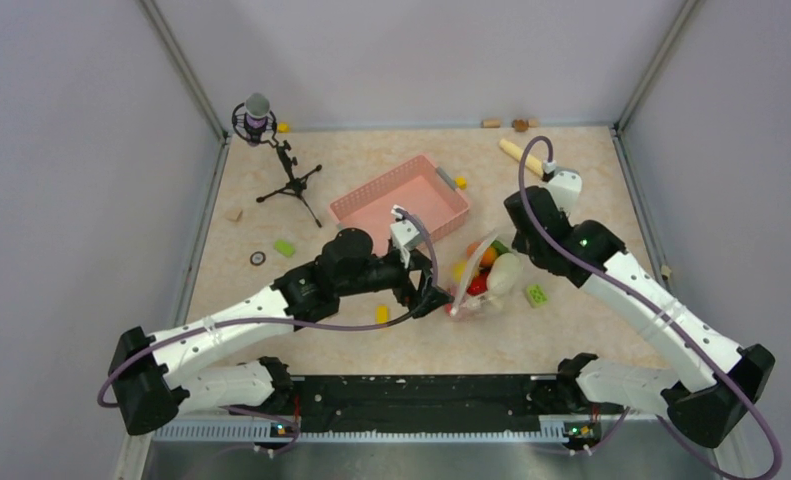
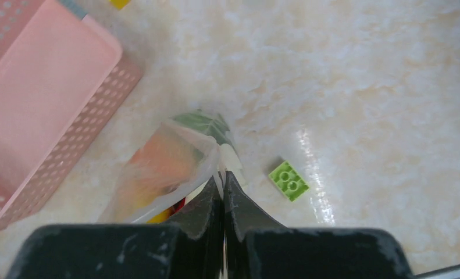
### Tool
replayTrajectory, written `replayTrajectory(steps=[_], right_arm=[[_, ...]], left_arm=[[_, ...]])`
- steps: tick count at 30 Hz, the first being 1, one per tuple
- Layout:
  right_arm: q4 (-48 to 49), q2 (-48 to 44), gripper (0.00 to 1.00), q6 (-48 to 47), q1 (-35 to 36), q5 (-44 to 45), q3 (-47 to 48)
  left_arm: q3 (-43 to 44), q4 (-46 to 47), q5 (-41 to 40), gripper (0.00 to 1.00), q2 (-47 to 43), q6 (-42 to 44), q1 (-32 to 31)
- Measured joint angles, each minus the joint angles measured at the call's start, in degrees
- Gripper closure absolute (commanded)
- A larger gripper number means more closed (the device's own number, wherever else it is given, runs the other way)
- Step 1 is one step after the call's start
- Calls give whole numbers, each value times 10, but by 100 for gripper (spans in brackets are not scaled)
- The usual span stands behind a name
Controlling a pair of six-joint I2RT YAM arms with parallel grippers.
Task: Place the food in the zip-top bag and seal the zipper
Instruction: Adjust the zipper food storage bag at the center of the board.
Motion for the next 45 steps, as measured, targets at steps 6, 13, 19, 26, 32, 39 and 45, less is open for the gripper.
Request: replayTrajectory(steps=[6,13,19,26,32,39,45], right_arm=[[-98,-1,100,65,0,79,24],[-114,-12,100,76,-1,86,16],[-91,-45,100,56,-12,62,-23],[-66,-75,100,42,-30,26,-52],[-50,-101,100,32,-49,-8,-72],[-28,-108,100,26,-68,-38,-93],[-19,-110,100,22,-74,-51,-105]], left_arm=[[-39,37,67,3,-16,51,0],[-99,79,113,3,-11,94,0],[-122,133,92,12,-3,101,0],[-143,241,109,17,63,92,0],[-173,325,109,21,98,78,0],[-173,418,109,39,158,59,0],[-173,463,109,65,184,48,0]])
